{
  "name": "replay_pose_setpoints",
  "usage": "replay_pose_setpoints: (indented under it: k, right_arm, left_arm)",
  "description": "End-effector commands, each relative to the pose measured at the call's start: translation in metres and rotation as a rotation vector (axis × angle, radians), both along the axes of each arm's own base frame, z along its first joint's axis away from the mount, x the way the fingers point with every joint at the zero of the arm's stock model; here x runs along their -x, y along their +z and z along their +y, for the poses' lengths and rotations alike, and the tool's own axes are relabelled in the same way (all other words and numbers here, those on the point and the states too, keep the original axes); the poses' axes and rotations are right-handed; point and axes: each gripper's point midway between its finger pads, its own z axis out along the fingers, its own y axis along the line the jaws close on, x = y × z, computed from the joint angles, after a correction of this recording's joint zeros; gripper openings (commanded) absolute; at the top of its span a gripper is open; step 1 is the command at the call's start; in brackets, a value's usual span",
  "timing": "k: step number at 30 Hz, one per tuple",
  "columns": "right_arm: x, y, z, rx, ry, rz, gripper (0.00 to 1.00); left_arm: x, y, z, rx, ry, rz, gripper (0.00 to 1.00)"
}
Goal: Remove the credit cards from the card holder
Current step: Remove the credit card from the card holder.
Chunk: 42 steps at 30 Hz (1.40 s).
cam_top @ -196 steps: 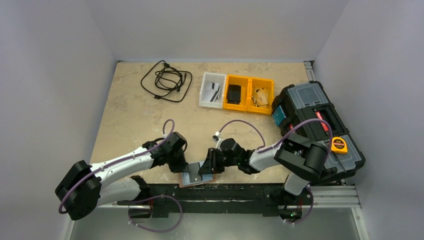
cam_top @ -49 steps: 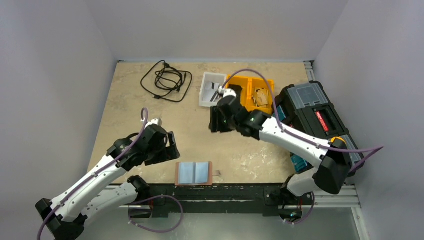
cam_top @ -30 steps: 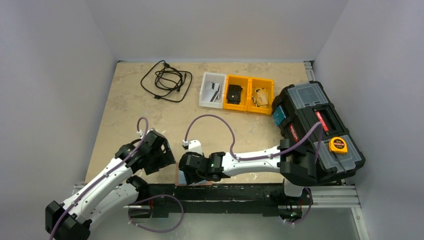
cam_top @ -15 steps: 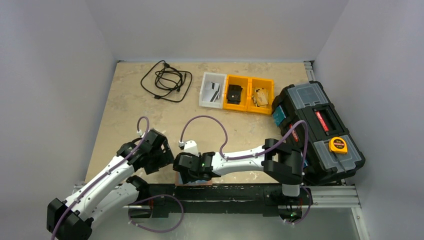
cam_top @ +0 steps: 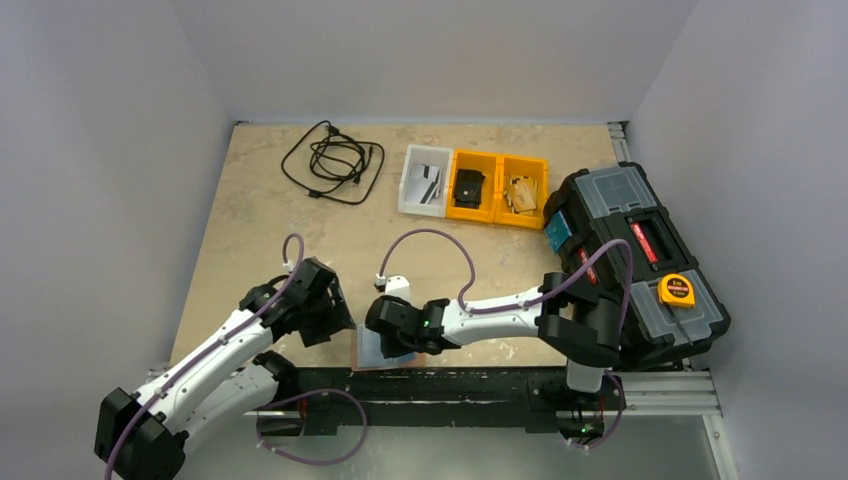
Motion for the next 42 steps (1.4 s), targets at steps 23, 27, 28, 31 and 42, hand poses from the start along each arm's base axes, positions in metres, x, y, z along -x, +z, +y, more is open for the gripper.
replay_pose_setpoints:
  k: [23,27,28,31,42]
  right_arm:
    - [-0.022,-0.024,-0.032,-0.077,-0.006,0.026,0.11]
    - [-0.021,-0.026,-0.035,-0.073,-0.012,0.033,0.10]
    - [-0.021,-0.027,-0.035,-0.073,-0.013,0.034,0.10]
    - [-0.021,-0.028,-0.037,-0.072,-0.016,0.035,0.10]
    - [-0.020,-0.031,-0.036,-0.075,-0.013,0.047,0.10]
  left_arm:
    - [-0.009,0.000,-0.067,0.107,-0.249,-0.005,0.19]
    - [-0.010,-0.009,-0.067,0.080,-0.263,0.014,0.19]
    - [-0.009,-0.011,-0.068,0.078,-0.267,0.020,0.19]
    - [-0.009,-0.016,-0.070,0.078,-0.281,0.028,0.19]
    - [-0.009,-0.026,-0.075,0.075,-0.286,0.053,0.18]
